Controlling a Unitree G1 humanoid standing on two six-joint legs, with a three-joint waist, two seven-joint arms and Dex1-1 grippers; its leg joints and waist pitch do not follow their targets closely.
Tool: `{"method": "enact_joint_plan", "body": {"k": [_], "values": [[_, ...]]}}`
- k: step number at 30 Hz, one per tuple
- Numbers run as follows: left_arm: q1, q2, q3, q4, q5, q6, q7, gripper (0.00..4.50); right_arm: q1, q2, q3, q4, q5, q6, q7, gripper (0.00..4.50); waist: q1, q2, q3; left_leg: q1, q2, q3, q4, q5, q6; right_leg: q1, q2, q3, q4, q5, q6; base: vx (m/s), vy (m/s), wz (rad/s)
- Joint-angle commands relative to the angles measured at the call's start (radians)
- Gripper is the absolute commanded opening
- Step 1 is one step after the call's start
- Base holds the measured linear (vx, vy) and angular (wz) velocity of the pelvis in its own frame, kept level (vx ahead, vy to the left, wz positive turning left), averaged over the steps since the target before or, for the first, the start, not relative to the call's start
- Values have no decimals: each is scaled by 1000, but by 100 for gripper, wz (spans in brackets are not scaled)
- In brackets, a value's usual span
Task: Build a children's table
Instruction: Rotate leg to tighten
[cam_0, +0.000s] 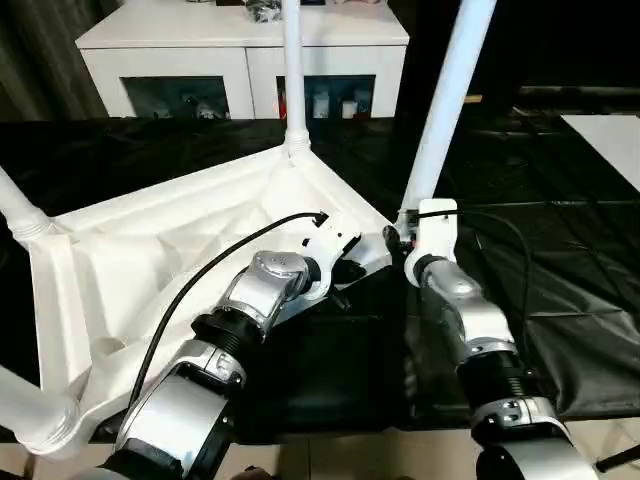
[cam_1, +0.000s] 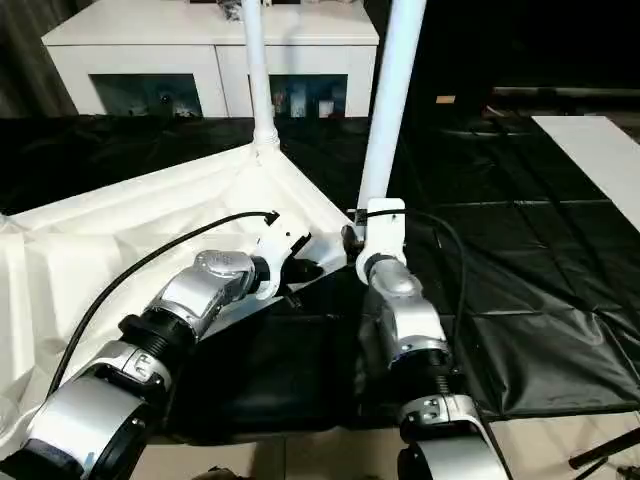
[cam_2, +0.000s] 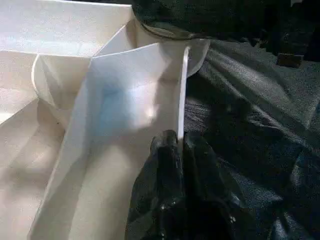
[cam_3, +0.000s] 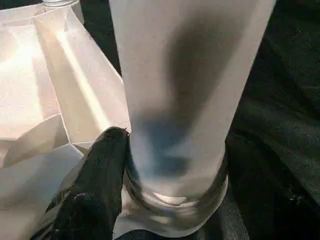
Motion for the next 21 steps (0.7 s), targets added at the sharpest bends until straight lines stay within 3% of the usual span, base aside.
{"method": "enact_joint_plan", "body": {"k": [1, 2, 4, 5, 6, 9, 10, 14, 15, 18, 19, 20, 21], "values": [[-20, 23, 54, -9, 15, -58, 100, 0, 29, 47, 106, -30, 3, -5, 101, 297, -5, -3, -66, 23, 65, -43, -93, -281, 0, 34, -71, 46, -91, -313, -166, 0, 0, 0], [-7, 41, 33, -26, 27, -66, 63, 0, 54, 29, 120, -84, 0, -28, 135, 332, -6, -1, -65, 24, 65, -42, -93, -289, 2, 32, -70, 46, -95, -320, -163, 0, 0, 0], [8, 60, 12, -36, 33, -94, 17, 0, 81, 2, 117, -137, -5, -42, 145, 332, -2, -8, -65, 22, 65, -41, -91, -275, 16, 36, -71, 48, -96, -320, -157, 0, 0, 0], [20, 76, -2, -43, 36, -102, -18, 0, 99, -22, 102, -173, -8, -48, 134, 352, -7, -8, -66, 6, 66, -48, -96, -247, 31, 48, -72, 46, -87, -300, -146, 0, 0, 0], [24, 83, -9, -44, 38, -109, -31, 0, 106, -31, 97, -185, -9, -50, 127, 367, -18, -7, -69, 1, 65, -50, -95, -227, 32, 50, -70, 43, -84, -285, -147, 0, 0, 0], [59, 123, -15, -102, 25, -59, -98, 0, 136, -111, 54, -238, 23, -48, 220, 385, -17, -4, -68, 17, 68, -43, -88, -235, 37, 38, -69, 46, -88, -276, -183, 0, 0, 0], [74, 136, -6, -134, 8, -54, -128, 0, 149, -158, 40, -263, 48, -49, 297, 397, -14, 4, -69, 12, 69, -44, -89, -222, 43, 44, -69, 46, -83, -254, -193, 0, 0, 0], [119, 192, -22, -227, -24, -77, -255, 0, 196, -319, 23, -334, 117, -67, 553, 430, -11, -2, -72, 7, 70, -41, -82, -178, 86, 51, -68, 45, -70, -146, -230, 0, 0, 0], [137, 225, -47, -257, -23, -121, -314, 0, 217, -377, 23, -361, 150, -52, 651, 441, -6, -2, -71, 8, 72, -42, -80, -171, 110, 55, -72, 45, -70, -124, -242, 0, 0, 0], [170, 273, -76, -313, -47, -152, -428, 0, 245, -452, 30, -388, 192, -19, 774, 441, -6, -5, -70, 8, 74, -39, -78, -158, 129, 52, -72, 45, -67, -124, -257, 0, 0, 0], [181, 287, -82, -336, -58, -155, -467, 0, 254, -473, 35, -395, 205, -9, 811, 441, -6, -6, -68, 10, 74, -38, -79, -171, 125, 48, -70, 43, -70, -157, -262, 0, 0, 0], [198, 313, -97, -373, -68, -153, -525, 0, 267, -505, 46, -405, 223, 2, 873, 441, -2, -21, -66, 13, 76, -38, -81, -197, 116, 47, -72, 43, -74, -215, -254, 0, 0, 0], [202, 322, -104, -385, -68, -151, -543, 0, 270, -511, 50, -407, 230, 9, 892, 441, 0, -17, -63, 14, 80, -39, -84, -206, 111, 46, -74, 46, -76, -245, -248, 0, 0, 0]]}}
